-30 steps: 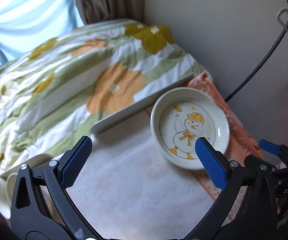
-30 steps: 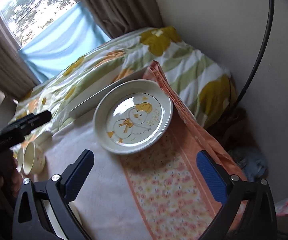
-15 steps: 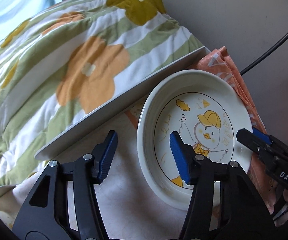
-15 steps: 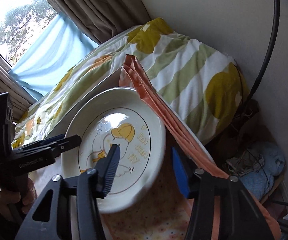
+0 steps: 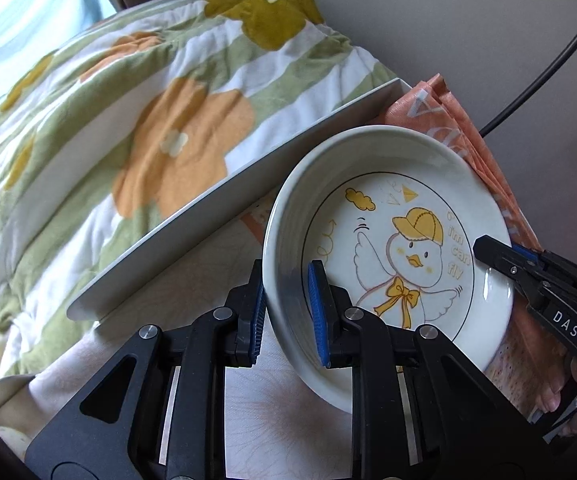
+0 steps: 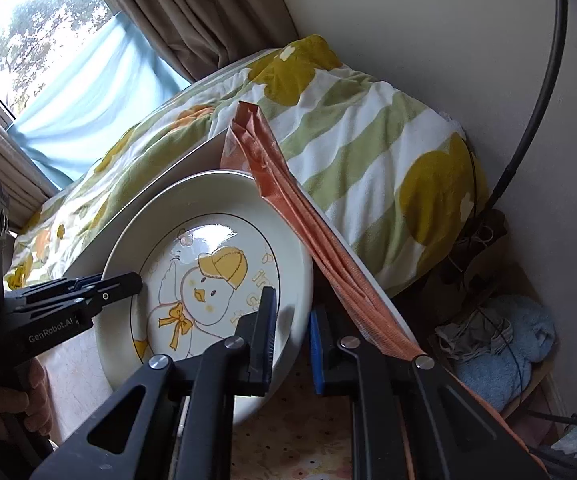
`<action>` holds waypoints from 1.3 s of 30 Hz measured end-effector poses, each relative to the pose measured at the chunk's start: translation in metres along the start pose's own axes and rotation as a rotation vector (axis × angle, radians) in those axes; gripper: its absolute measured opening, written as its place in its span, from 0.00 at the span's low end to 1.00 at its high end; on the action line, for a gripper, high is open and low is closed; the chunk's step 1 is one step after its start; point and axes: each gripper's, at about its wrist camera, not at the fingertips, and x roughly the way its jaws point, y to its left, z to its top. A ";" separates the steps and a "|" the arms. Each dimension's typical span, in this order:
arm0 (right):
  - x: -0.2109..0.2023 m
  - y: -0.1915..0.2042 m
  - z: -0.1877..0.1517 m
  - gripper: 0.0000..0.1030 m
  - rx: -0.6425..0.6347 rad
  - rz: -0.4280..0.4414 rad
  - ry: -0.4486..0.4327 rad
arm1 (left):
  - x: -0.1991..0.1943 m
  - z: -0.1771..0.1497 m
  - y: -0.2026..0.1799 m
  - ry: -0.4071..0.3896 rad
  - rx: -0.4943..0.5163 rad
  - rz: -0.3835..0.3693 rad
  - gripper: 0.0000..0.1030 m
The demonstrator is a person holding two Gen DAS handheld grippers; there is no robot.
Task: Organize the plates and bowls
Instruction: 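Carry the duck-print plate over the plate stack and lower it on top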
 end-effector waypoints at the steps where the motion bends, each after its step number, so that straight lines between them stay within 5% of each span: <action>1: 0.000 0.000 0.000 0.13 0.000 0.003 0.000 | -0.001 -0.001 0.000 0.001 0.000 0.001 0.18; 12: -0.029 0.014 -0.004 0.14 -0.067 0.015 -0.050 | -0.051 -0.011 -0.005 -0.076 -0.011 0.017 0.18; 21: -0.088 0.052 -0.013 0.14 -0.164 0.067 -0.103 | -0.139 -0.045 -0.002 -0.188 -0.070 0.055 0.18; 31: -0.146 0.116 -0.070 0.14 -0.316 0.176 -0.085 | -0.222 -0.160 0.018 -0.224 -0.240 0.126 0.18; 39: -0.135 0.157 -0.135 0.14 -0.417 0.252 0.037 | -0.236 -0.261 0.041 -0.178 -0.413 0.175 0.17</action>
